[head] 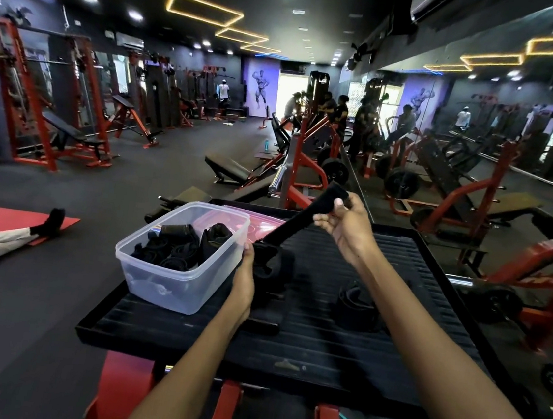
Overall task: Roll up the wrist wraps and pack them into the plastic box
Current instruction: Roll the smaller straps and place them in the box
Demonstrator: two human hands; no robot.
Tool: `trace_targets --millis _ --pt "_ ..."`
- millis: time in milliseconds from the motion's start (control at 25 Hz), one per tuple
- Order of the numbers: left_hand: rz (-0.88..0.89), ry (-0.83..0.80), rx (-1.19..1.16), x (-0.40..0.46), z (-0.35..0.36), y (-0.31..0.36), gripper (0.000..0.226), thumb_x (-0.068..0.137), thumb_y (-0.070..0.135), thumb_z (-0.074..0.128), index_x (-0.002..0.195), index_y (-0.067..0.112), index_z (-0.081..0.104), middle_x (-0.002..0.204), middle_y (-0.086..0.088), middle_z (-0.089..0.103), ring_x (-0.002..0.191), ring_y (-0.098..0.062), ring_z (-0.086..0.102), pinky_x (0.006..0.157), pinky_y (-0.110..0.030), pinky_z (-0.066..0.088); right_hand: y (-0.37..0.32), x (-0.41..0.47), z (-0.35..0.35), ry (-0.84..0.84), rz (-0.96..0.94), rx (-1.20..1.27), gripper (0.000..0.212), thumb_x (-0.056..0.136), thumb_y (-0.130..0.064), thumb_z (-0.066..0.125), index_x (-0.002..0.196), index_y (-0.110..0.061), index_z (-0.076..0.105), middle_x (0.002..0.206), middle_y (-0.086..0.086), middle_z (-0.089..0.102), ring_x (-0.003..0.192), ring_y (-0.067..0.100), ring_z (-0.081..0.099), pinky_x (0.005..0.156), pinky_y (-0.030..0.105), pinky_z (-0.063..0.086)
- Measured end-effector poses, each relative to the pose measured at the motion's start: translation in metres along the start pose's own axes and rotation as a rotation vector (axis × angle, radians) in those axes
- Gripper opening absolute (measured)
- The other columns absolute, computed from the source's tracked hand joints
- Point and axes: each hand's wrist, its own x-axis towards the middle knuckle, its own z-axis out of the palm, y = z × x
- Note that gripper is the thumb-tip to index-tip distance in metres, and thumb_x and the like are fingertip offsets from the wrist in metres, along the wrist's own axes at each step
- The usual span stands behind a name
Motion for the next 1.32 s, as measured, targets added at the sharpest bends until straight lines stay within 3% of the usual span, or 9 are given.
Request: trace_targets --millis 240,400,520,640,760,880,920,1120,1320 --pt "0.008 0.064 -0.029 -0.018 0.008 0.016 0.078 0.085 0.07 0.032 0.14 0.016 0.042 0.139 -0.008 0.048 0.129 -0.026 0.045 0.112 -0.047 0.033 0.007 -0.033 -0.031 -0.019 0.051 -0.064 0.02 0.1 -0.002 0.032 0.094 -0.012 0.048 0.069 0.014 0.055 0.045 0.014 0.057 0.046 0.023 0.049" --pt "-0.045 0.104 -0.062 -0.016 0.016 0.018 0.079 0.086 0.068 0.032 0.143 0.013 0.035 0.146 -0.01 0.041 0.133 -0.028 0.04 0.113 -0.045 0.03 0.027 -0.053 -0.045 -0.027 0.052 -0.222 0.024 0.098 0.003 0.033 0.086 -0.01 0.05 0.065 0.014 0.05 0.039 0.012 0.05 0.04 0.023 0.043" --pt "-0.065 0.094 -0.029 -0.015 0.021 0.02 0.085 0.082 0.075 0.032 0.144 0.016 0.033 0.147 -0.008 0.039 0.135 -0.027 0.038 0.114 -0.045 0.028 0.041 -0.064 -0.051 -0.008 0.214 -0.049 0.028 0.092 0.003 0.026 0.083 -0.008 0.051 0.068 0.019 0.052 0.039 0.02 0.055 0.04 0.024 0.047" --pt "-0.066 0.047 0.002 0.01 0.004 0.0 0.124 0.042 0.1 0.035 0.142 0.027 0.036 0.147 -0.006 0.041 0.134 -0.026 0.04 0.111 -0.051 0.032 0.069 -0.072 -0.045 -0.057 0.443 0.057 0.036 0.09 -0.019 0.028 0.082 -0.001 0.058 0.065 0.019 0.061 0.049 0.023 0.061 0.052 0.028 0.05" --pt "-0.077 -0.007 0.082 0.003 -0.006 0.007 0.108 0.058 0.094 0.033 0.139 0.024 0.043 0.141 -0.007 0.049 0.128 -0.024 0.047 0.108 -0.048 0.037 0.103 -0.074 -0.027 -0.048 0.545 -0.174 0.044 0.092 -0.044 0.047 0.075 -0.008 0.065 0.061 0.005 0.061 0.055 0.013 0.056 0.054 0.025 0.042" --pt "-0.079 -0.039 0.059 -0.01 -0.008 0.024 0.065 0.089 0.066 0.03 0.115 0.016 0.062 0.114 -0.009 0.066 0.105 -0.024 0.062 0.098 -0.043 0.047 0.123 -0.075 -0.007 -0.1 0.428 -0.293 0.004 0.086 -0.005 0.063 0.089 -0.006 0.064 0.073 0.005 0.058 0.063 0.011 0.053 0.058 0.019 0.044" --pt "-0.1 -0.061 0.061 -0.009 -0.011 0.024 0.057 0.093 0.06 0.03 0.107 0.018 0.064 0.108 -0.009 0.068 0.099 -0.023 0.064 0.094 -0.041 0.05 0.126 -0.073 -0.006 -0.107 0.422 -0.304 0.014 0.083 0.002 0.063 0.096 -0.004 0.064 0.074 0.006 0.059 0.063 0.01 0.054 0.058 0.018 0.044" --pt "-0.147 -0.185 0.148 -0.012 -0.019 0.03 0.052 0.096 0.053 0.025 0.107 0.02 0.064 0.11 -0.009 0.067 0.09 -0.018 0.064 0.067 -0.029 0.05 0.111 -0.06 -0.005 -0.207 0.535 -0.372 0.019 0.085 0.006 0.057 0.093 -0.008 0.067 0.073 0.002 0.062 0.062 0.009 0.055 0.058 0.018 0.041" --pt "-0.206 -0.226 0.185 -0.014 -0.026 0.034 0.059 0.093 0.058 0.026 0.118 0.018 0.062 0.116 -0.009 0.067 0.095 -0.021 0.065 0.071 -0.03 0.056 0.095 -0.047 0.005 -0.241 0.687 -0.299 0.017 0.09 0.005 0.049 0.079 -0.004 0.059 0.075 0.004 0.055 0.043 0.004 0.048 0.039 0.013 0.035"
